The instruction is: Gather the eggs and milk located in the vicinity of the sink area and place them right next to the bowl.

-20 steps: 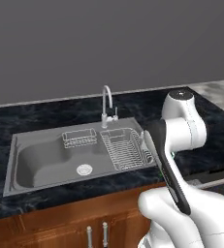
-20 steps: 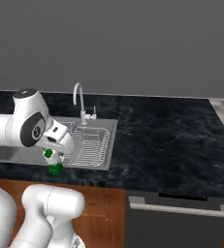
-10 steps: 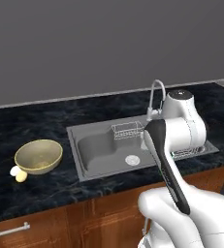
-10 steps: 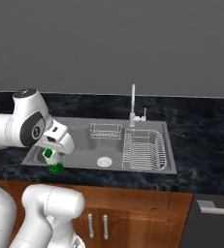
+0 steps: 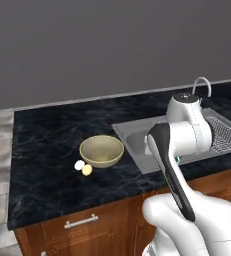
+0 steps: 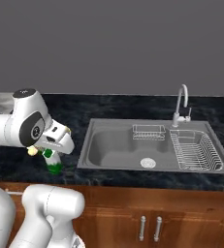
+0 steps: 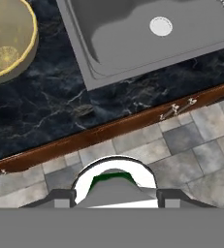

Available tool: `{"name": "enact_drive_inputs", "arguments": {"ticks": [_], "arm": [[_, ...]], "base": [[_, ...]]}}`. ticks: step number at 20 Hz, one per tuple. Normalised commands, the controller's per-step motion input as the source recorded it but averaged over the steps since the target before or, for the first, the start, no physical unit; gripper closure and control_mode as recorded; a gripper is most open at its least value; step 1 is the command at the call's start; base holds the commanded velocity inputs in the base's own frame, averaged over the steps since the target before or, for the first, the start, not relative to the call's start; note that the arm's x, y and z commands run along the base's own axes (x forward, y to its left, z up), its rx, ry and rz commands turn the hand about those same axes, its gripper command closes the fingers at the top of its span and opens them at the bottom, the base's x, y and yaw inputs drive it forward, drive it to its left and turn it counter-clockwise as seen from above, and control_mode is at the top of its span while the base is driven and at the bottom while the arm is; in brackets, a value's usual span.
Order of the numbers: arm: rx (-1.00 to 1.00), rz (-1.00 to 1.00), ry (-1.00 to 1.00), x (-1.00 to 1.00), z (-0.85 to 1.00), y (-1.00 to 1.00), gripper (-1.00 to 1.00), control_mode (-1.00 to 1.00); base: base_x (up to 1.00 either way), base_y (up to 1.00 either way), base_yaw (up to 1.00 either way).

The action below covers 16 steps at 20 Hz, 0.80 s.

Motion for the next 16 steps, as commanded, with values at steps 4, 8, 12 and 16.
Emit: {"name": "enact_drive_inputs", "arguments": {"ticks": [4, 8, 12, 16], "arm": [[0.00, 0.00, 0.00, 0.00, 0.00, 0.00, 1.00, 1.00], [0.00, 0.00, 0.00, 0.00, 0.00, 0.00, 1.00, 1.00], [0.00, 0.00, 0.00, 0.00, 0.00, 0.00, 1.00, 1.00], [0.00, 0.00, 0.00, 0.00, 0.00, 0.00, 1.00, 1.00]], "base": [[0.08, 0.86, -0.05], [0.17, 0.64, -0.01], [0.46, 0.21, 0.04], [0.55, 0.09, 0.09]]}}
